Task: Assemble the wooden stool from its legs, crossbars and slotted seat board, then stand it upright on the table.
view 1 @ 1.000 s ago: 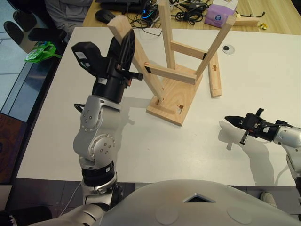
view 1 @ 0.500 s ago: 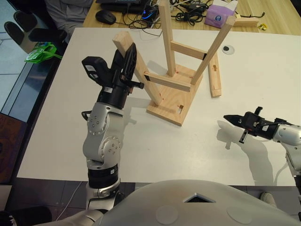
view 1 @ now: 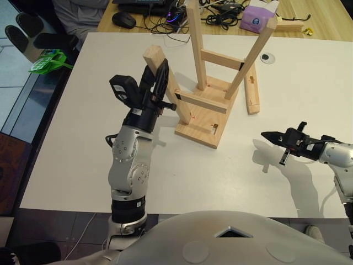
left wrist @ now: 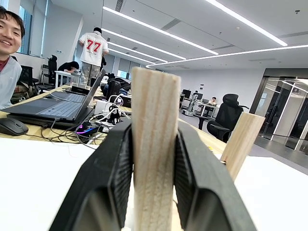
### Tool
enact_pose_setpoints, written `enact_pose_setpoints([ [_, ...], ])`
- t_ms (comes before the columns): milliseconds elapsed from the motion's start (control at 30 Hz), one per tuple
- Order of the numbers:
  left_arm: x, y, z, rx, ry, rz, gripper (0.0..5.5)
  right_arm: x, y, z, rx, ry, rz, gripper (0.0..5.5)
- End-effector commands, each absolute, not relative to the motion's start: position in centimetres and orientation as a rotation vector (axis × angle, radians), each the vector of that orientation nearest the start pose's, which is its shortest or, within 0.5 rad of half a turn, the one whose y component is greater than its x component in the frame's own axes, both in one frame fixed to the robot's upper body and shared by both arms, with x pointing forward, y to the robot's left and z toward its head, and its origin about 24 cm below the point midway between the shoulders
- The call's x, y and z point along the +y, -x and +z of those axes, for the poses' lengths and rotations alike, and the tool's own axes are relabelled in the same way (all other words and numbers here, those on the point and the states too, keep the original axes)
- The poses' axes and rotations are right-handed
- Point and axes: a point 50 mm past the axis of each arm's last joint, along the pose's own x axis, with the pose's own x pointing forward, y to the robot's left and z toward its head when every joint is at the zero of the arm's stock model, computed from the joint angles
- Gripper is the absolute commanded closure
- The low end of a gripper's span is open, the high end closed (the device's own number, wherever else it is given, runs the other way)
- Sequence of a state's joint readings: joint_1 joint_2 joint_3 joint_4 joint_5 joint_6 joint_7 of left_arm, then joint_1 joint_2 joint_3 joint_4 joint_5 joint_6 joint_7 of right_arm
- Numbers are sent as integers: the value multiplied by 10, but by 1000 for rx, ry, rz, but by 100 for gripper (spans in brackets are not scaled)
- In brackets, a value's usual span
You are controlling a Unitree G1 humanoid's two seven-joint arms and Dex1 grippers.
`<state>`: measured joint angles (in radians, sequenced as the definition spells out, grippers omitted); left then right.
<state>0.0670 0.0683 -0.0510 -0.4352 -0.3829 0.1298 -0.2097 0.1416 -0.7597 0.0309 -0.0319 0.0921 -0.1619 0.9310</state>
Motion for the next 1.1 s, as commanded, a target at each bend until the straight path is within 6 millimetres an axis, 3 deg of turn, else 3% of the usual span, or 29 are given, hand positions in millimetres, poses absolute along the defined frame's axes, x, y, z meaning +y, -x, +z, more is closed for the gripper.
enact_pose_setpoints([
  [33, 134, -221, 103, -267, 196, -331, 448, -241, -210, 62, 277, 630, 1006, 550],
  [233, 122, -207, 86, -299, 142, -318, 448, -248, -216, 69, 281, 653, 1017, 550],
  [400, 116, -213, 84, -270, 208, -340, 448, -246, -216, 68, 277, 644, 1022, 550],
  [567, 120, -221, 105, -308, 269, -342, 448, -242, -214, 63, 280, 640, 1027, 550],
  [600, 119, -222, 112, -328, 259, -351, 410, -242, -212, 62, 281, 639, 1025, 550],
  [900, 114, -223, 164, -486, 206, -373, 275, -242, -201, 52, 304, 623, 1022, 550],
  [1100, 131, -222, 197, -620, 180, -281, 253, -243, -203, 48, 299, 624, 1002, 550],
])
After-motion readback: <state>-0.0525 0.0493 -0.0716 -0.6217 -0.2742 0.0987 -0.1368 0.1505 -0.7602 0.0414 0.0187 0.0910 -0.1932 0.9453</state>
